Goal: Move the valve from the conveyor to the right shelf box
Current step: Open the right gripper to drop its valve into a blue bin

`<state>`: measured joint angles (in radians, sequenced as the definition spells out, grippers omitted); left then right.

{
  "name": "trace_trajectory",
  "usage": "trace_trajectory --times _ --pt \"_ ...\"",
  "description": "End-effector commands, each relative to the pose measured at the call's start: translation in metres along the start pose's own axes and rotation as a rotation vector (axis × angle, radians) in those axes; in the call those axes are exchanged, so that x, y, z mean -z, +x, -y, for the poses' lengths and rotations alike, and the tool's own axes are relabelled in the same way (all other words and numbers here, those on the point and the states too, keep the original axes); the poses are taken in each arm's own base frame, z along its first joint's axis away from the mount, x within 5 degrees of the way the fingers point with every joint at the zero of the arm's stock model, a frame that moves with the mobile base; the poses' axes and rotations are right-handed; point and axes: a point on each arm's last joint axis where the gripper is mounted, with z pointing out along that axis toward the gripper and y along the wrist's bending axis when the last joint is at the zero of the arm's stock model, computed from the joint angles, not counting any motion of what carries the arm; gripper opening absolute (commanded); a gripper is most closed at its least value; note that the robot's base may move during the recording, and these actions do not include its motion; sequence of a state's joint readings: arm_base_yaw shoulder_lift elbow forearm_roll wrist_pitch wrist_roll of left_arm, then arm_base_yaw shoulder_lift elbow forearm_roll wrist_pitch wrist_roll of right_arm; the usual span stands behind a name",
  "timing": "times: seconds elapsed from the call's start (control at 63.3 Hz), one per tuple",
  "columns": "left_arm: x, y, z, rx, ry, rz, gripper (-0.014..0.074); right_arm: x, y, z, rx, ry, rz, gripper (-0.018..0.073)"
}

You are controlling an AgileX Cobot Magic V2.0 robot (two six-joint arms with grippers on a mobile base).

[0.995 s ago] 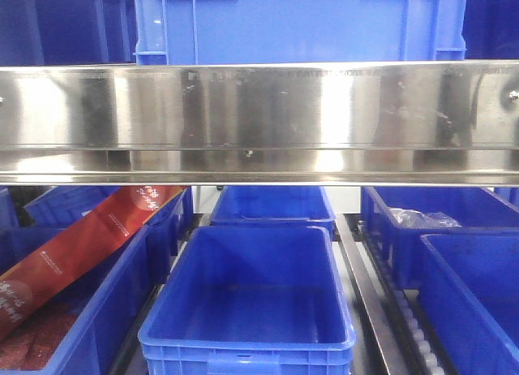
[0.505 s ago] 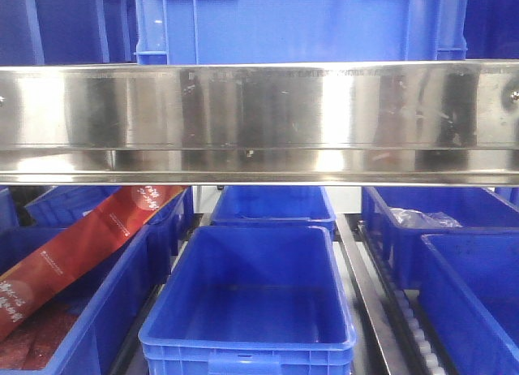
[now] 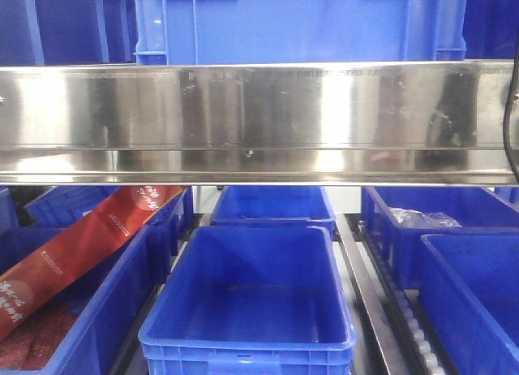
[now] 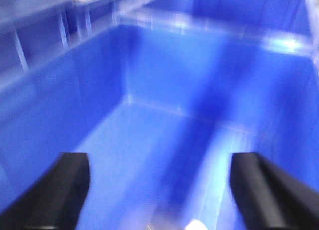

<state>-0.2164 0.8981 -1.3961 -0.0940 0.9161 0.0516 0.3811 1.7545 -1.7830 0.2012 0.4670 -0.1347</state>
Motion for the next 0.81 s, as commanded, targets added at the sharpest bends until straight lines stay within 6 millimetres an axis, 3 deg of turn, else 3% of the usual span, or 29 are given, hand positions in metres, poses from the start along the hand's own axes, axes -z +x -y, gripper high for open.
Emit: trace_trajectory --times 0.0,0.095,0.158,0.41,0.568,0.789 --pt "0.002 -0.002 0.0 0.009 0.004 0.022 -0.0111 0.013 -0.011 -0.002 0.01 -0.002 0.042 0.0474" --pt "0.002 -0.002 0.0 0.009 0.004 0.022 -0.0111 0.027 -0.019 -0.003 0.013 -0.002 0.065 0.0441" --pt "0.002 -0.002 0.0 0.009 0.004 0.022 -0.0111 0.04 -0.027 -0.005 0.015 -0.005 0.089 0.0365" --pt "0.002 -0.002 0.0 0.009 0.004 0.022 -0.0111 0.122 -0.056 -0.015 0.036 -0.023 0.16 -0.017" --pt "0.001 0.0 0.0 0.009 0.004 0.013 -0.0111 0.173 -0.047 -0.017 0.07 -0.002 0.178 -0.0168" --pt "-0.015 0.017 -0.001 0.015 0.003 -0.049 -0.0111 0.228 0.016 -0.015 0.073 0.03 0.186 -0.0168"
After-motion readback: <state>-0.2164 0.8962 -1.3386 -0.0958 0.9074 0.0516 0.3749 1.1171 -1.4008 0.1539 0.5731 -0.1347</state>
